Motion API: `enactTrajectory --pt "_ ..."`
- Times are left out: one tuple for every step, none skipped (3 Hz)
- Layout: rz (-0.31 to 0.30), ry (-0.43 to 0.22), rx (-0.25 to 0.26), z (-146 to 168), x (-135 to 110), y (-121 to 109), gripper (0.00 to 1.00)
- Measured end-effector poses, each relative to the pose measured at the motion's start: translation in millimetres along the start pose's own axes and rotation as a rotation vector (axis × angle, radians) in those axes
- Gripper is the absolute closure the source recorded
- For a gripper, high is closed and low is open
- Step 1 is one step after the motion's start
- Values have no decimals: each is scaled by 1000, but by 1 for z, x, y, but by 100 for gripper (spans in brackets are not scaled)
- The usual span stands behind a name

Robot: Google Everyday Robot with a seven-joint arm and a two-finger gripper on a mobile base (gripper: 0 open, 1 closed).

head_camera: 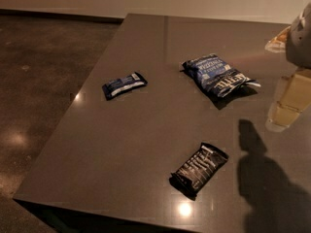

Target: Move rxbar chocolate near blue chip bag

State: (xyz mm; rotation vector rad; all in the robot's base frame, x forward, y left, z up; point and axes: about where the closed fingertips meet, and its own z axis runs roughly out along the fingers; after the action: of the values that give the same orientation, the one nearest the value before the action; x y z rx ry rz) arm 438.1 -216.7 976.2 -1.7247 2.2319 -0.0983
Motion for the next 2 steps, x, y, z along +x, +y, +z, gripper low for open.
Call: enactTrajectory --pt "0 0 0 0 0 0 0" --pt "-45 -17 -13 5 -6 10 0"
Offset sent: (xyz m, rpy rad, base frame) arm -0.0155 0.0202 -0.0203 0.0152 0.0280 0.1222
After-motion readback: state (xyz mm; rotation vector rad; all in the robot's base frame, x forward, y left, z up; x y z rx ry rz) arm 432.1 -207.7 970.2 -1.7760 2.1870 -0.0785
